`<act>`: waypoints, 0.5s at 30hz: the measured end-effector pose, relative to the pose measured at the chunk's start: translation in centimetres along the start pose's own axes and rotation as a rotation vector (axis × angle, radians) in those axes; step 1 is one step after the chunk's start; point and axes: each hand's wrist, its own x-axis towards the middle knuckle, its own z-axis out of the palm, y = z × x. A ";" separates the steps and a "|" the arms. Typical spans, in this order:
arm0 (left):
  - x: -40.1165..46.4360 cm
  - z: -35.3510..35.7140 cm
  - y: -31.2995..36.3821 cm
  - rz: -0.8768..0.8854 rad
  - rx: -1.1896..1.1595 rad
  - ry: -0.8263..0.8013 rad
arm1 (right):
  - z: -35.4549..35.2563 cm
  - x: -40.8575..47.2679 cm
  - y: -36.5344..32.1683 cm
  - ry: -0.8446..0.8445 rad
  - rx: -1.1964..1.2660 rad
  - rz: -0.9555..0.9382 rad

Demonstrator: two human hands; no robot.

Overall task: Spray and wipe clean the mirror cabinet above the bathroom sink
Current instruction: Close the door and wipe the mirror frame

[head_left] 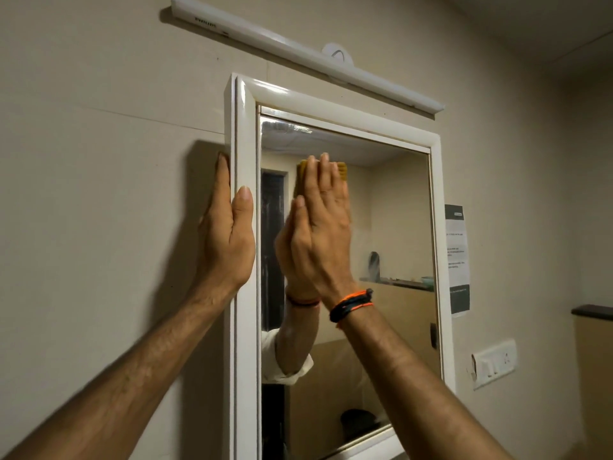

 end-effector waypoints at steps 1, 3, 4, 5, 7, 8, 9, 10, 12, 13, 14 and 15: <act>0.1 0.0 0.0 0.000 -0.002 0.003 | 0.6 -0.1 -1.0 -0.002 0.008 -0.039; 0.1 -0.1 -0.1 0.000 -0.009 -0.005 | 1.6 -0.4 -2.6 -0.002 0.018 -0.097; 0.1 -0.2 0.0 0.000 -0.011 -0.016 | 1.9 -0.5 -3.0 0.002 0.020 -0.105; 0.0 -0.2 0.1 -0.003 -0.013 -0.027 | 2.1 -0.6 -3.3 0.003 0.021 -0.102; 0.0 -0.3 0.3 -0.007 -0.016 -0.031 | 2.1 -0.6 -3.2 -0.002 0.021 -0.105; -0.1 -0.3 0.4 -0.010 -0.015 -0.028 | 2.0 -0.6 -3.1 -0.008 0.020 -0.110; -0.2 -0.4 0.5 -0.012 -0.014 -0.026 | 1.9 -0.6 -3.1 -0.011 0.017 -0.110; -0.4 -0.4 0.5 -0.015 -0.014 -0.025 | 1.9 -0.7 -3.1 -0.011 0.015 -0.109; -1.3 -0.7 0.4 -0.016 -0.013 -0.032 | 2.0 -1.5 -3.4 -0.006 0.012 -0.102; -1.9 -0.7 0.4 -0.012 -0.007 -0.037 | 2.0 -2.0 -3.4 -0.005 0.013 -0.101; -2.5 -0.8 0.4 -0.010 0.000 -0.043 | 2.0 -2.6 -3.3 -0.005 0.012 -0.104; -2.9 -0.9 0.4 -0.011 0.006 -0.048 | 2.0 -3.2 -3.2 -0.008 0.010 -0.109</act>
